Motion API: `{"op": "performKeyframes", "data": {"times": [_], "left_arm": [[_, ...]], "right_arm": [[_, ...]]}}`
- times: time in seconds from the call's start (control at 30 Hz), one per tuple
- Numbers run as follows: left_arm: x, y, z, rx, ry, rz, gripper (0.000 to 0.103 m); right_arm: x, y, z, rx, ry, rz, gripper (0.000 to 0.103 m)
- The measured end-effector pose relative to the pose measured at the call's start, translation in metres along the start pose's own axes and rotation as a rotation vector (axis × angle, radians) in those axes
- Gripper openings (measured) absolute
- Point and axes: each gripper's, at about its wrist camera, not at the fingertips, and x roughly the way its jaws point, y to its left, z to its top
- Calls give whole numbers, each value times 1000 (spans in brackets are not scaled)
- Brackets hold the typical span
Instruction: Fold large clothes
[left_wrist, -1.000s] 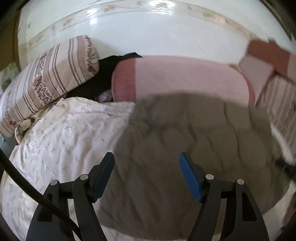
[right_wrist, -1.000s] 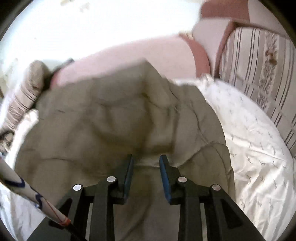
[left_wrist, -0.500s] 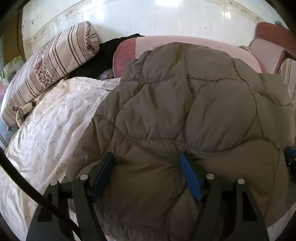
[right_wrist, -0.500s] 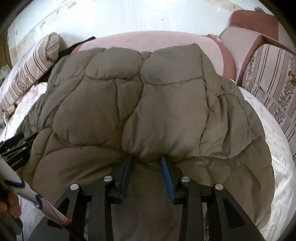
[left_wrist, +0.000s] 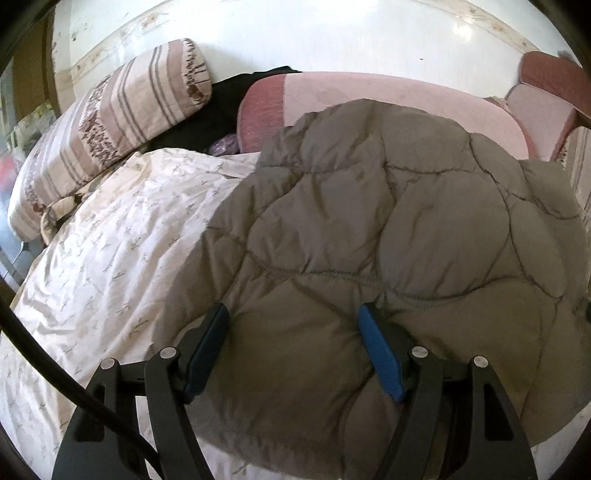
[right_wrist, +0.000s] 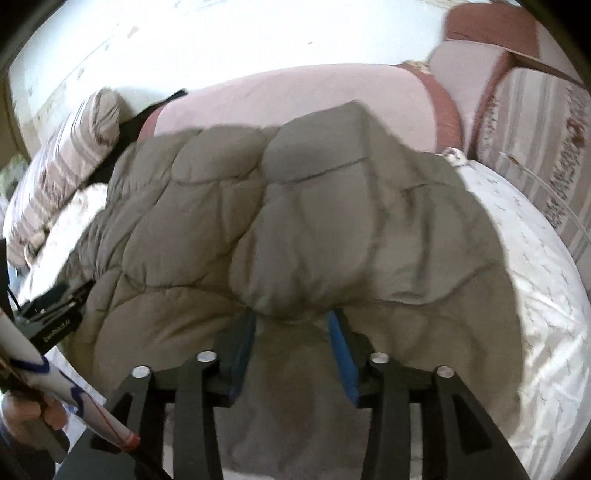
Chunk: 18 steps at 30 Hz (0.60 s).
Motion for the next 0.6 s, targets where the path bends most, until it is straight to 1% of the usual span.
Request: {"op": "performKeyframes", "data": {"times": [0.03,0.1,0.17,0.2,0.23,0.27,0.3,0.33,0.4,0.43,0.47,0.5,0.53,0.57,0.6], "left_arm": [[-2,2,0,-6,3,12,72],[-6,8,-1,-28,23,26,72],[-7,14,-6,-55,65,38,72],[-7,15,-9,-58,93,41,72],[-8,15,-13,-49,119,45,73],[-14,18,-15,-54,123,44,72],[-22,24,-17,-78,115,30,72],[-30,31,-19,-106,110,13,72],[-44,53,-23,-195,103,-9,72],[-49,65,-25,-240,98,-14,72],[-52,77,-28,-287,99,-22,72],[-52,94,-31,-352,110,-39,72],[-50,105,-33,-396,122,-53,72],[-46,119,-36,-450,137,-71,72],[-44,126,-38,-478,146,-82,72]], "right_arm": [[-4,-7,0,21,-4,1,51],[-8,-24,-2,72,6,-8,51],[1,-38,-5,107,64,-32,51],[8,-47,-9,134,103,-15,51],[14,-54,-14,157,143,22,51],[15,-58,-16,163,168,48,51],[9,-60,-16,174,164,65,51],[-2,-62,-16,198,143,84,51],[-25,-67,-17,231,102,132,51],[-34,-68,-18,241,88,148,54],[-44,-71,-22,255,72,159,63],[-53,-76,-28,287,58,164,68],[-58,-82,-35,328,53,166,74],[-61,-87,-37,357,57,175,74],[-61,-92,-41,393,71,191,74]]}}
